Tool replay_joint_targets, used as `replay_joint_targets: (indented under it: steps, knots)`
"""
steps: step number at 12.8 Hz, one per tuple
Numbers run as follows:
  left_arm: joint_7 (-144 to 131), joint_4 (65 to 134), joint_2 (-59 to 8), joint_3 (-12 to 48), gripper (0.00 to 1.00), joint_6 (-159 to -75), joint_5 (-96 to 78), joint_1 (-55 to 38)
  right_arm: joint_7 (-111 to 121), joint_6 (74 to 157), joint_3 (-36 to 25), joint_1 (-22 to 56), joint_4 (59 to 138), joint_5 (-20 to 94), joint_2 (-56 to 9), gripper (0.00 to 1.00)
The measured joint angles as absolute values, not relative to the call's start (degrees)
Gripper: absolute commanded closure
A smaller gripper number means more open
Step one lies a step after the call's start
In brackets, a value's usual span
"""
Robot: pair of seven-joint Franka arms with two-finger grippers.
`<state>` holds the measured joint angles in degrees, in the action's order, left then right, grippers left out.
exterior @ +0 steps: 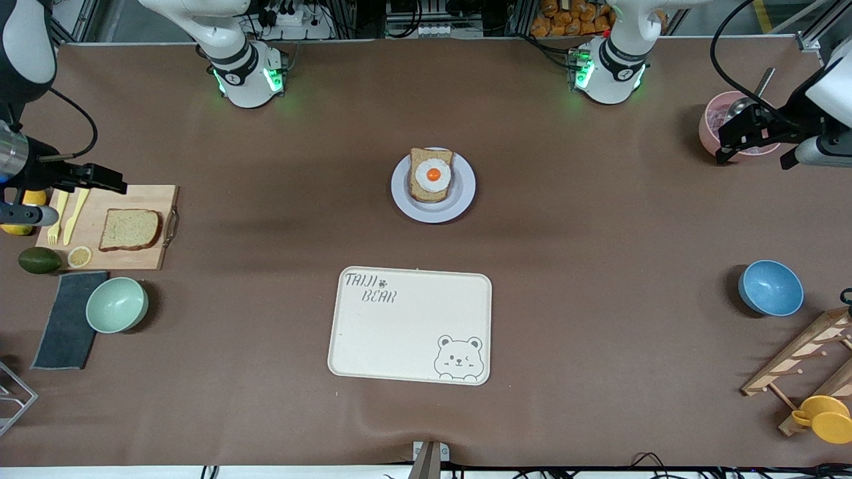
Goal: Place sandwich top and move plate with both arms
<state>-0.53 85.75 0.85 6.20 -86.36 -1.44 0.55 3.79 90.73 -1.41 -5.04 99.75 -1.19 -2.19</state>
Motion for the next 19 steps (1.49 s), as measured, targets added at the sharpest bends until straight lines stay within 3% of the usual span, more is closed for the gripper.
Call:
replay_joint_targets:
  steps: [7,15,18,19]
  knots:
    - [-0.5,85.9,0.1,6.1,0.0,-87.2,-1.4,0.6,13.1,104.4,-10.2,-5.3,112.3,-0.8,-4.1,0.0]
    - [-0.5,85.9,0.1,6.3,0.0,-87.2,-1.4,0.6,31.3,118.2,-19.8,-6.7,113.4,1.5,-13.6,0.0]
    - [-0.5,85.9,0.1,6.3,0.0,-87.3,-1.4,0.6,39.7,122.0,-20.5,-9.3,113.5,5.5,-18.1,0.16]
    - [-0.5,85.9,0.1,6.3,0.0,-87.3,-1.4,0.6,42.7,123.3,-20.5,-10.0,113.5,6.8,-19.4,0.16]
